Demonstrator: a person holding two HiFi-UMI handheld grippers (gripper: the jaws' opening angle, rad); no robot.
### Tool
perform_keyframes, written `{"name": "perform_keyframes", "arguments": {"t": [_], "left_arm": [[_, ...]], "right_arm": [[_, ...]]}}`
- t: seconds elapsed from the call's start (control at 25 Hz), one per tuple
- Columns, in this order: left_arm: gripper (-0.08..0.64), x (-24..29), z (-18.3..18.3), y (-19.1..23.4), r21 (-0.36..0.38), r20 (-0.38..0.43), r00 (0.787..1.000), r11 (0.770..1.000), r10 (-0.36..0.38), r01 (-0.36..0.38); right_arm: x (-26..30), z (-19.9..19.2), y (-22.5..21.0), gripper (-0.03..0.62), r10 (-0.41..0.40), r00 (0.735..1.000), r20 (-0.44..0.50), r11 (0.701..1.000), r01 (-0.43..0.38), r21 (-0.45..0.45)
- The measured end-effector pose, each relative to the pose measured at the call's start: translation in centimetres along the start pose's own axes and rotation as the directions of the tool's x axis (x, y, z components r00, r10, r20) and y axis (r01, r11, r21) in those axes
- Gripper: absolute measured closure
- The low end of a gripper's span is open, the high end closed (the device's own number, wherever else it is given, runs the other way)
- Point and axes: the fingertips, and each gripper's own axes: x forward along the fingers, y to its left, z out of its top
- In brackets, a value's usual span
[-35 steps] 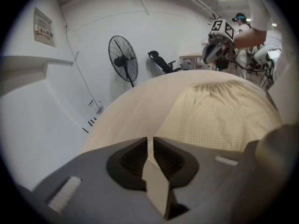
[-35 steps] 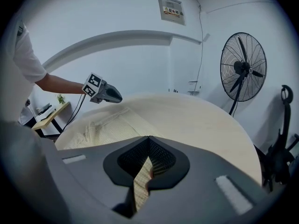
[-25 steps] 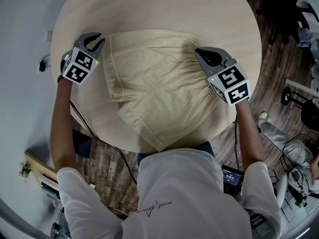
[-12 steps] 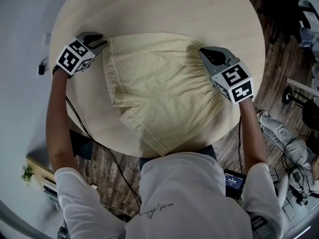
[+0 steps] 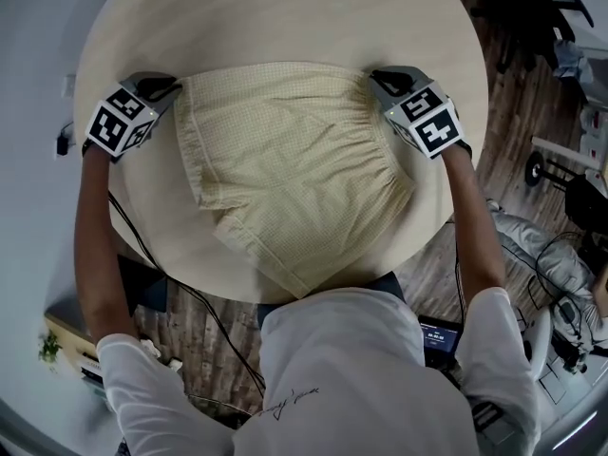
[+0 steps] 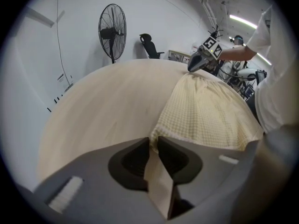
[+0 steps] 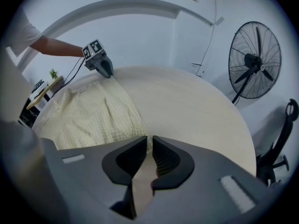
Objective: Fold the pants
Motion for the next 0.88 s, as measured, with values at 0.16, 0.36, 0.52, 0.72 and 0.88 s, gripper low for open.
{"name": "perform_keyframes", "arguments": {"t": [0.16, 0.36, 0.52, 0.72, 0.88], "left_arm": [[0.457, 0.0, 0.1, -0.3, 0.018, -0.008, 1.000, 1.000, -0.001, 0.001], [0.468, -0.1, -0.2, -0.4, 0.016, -0.010, 1.000, 1.000, 0.014, -0.014], [0.469, 0.0, -0.2, -0.5, 0.021, -0.019, 1.000, 0.999, 0.024, -0.024], [0.469, -0.2, -0.2, -0.4, 0.009, -0.017, 0.999, 0.999, 0.039, -0.039], [0.472, -0.2, -0.4, -0.4, 0.009, -0.012, 0.998, 0.998, 0.060, -0.060]], "right_arm": [[1.0, -0.6, 0.7, 0.535, 0.098, 0.992, -0.082, 0.993, -0.104, -0.064], [1.7, -0.7, 0.0, 0.470, 0.145, 0.982, -0.124, 0.988, -0.151, -0.036], [1.9, -0.8, -0.1, 0.448, 0.199, 0.969, -0.150, 0.978, -0.206, -0.030], [2.2, -0.9, 0.5, 0.483, 0.260, 0.953, -0.153, 0.966, -0.258, 0.037], [2.3, -1.0, 0.7, 0.509, 0.271, 0.948, -0.167, 0.962, -0.261, 0.078]]}}
